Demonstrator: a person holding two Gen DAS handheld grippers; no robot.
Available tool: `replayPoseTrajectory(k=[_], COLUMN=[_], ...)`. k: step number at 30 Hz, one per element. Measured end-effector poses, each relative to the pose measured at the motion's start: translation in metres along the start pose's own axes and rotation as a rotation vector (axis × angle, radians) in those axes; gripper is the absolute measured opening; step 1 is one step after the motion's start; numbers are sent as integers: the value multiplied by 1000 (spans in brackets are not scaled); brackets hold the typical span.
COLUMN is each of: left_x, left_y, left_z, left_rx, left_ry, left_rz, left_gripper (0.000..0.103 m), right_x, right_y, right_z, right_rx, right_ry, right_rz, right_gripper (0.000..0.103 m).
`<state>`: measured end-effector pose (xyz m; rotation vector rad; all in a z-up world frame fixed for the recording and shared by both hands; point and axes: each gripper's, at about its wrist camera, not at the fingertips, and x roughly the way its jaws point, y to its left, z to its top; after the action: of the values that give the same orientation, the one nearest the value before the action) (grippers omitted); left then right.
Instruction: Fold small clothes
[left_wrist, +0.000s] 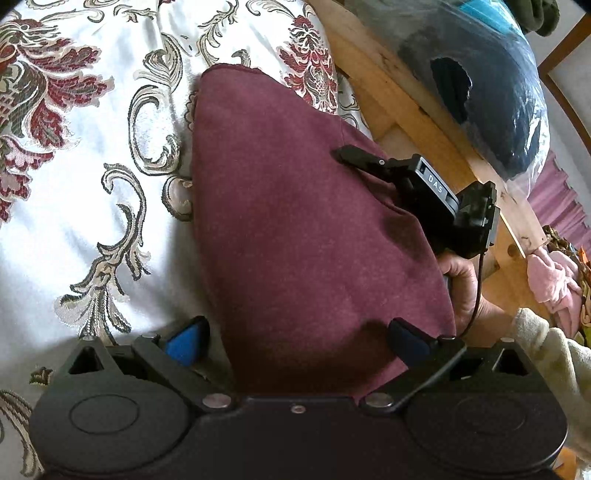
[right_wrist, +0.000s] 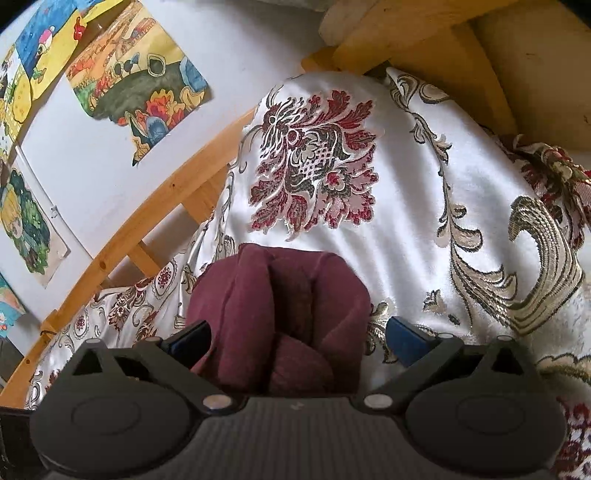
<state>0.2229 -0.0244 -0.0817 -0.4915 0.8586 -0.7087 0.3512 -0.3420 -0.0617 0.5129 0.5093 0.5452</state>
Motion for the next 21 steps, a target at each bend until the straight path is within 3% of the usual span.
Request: replayPoseTrajectory(k=[21], left_x=[0], left_y=[-4], left_z=[1], left_rx=[41], left_ry=[5], left_rz=[31], left_gripper=[102], right_x=[1], right_y=[3], right_z=[-4], right_rx=[-25], right_ry=[-15], right_rz=[-22], right_gripper=[103])
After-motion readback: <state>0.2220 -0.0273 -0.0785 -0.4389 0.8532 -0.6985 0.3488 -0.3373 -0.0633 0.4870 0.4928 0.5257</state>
